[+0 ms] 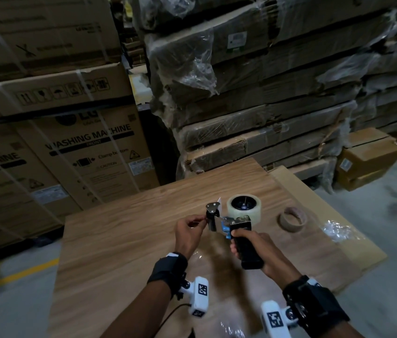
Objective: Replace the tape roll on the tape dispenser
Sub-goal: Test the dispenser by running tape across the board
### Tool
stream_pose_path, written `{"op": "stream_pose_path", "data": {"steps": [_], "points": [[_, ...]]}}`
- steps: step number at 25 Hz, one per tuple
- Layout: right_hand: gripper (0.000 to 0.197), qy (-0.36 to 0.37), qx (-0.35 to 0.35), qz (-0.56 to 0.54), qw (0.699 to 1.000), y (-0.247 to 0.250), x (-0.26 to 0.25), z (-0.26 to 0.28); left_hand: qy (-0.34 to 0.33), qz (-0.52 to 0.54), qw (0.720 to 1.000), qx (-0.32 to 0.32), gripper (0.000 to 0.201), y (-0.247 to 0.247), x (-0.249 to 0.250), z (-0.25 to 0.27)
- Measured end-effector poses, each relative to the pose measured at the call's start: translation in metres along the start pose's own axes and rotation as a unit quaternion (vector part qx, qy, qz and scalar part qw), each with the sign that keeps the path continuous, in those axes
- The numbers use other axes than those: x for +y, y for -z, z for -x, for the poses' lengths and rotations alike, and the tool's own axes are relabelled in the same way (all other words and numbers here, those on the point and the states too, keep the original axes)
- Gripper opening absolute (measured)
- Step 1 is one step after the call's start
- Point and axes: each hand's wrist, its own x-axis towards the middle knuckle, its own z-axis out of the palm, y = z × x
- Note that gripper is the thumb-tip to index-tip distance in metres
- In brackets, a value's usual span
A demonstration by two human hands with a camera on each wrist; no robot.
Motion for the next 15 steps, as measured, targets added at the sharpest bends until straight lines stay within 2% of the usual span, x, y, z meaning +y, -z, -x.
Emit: {"op": "stream_pose_path", "data": {"steps": [3,6,10,13,15], "points": [[0.031,0.002,0.007,0.007,1.000,-0.010,0.001,-0.001,-0.028,-0.037,0.999,-0.006,0.016,0.004,0.001,-0.003],[0.029,0.012,0.010,0.007,1.000,-0.014,0.000,-0.001,-0.019,-0.029,0.999,-0.029,0.023,0.006,0.001,-0.005],[0.030,0.012,0.011,-0.010,1.000,-0.017,0.001,-0.004,0.017,0.019,0.995,-0.100,0.052,0.008,0.001,-0.006],[0.029,-0.001,0.011,-0.029,1.000,-0.019,0.000,-0.008,0.105,0.105,0.983,-0.108,0.032,0.009,0.000,-0.012],[0.030,-0.012,0.005,-0.038,0.999,-0.019,0.001,-0.011,0.136,0.141,0.976,-0.098,0.021,0.010,-0.004,-0.015]]}}
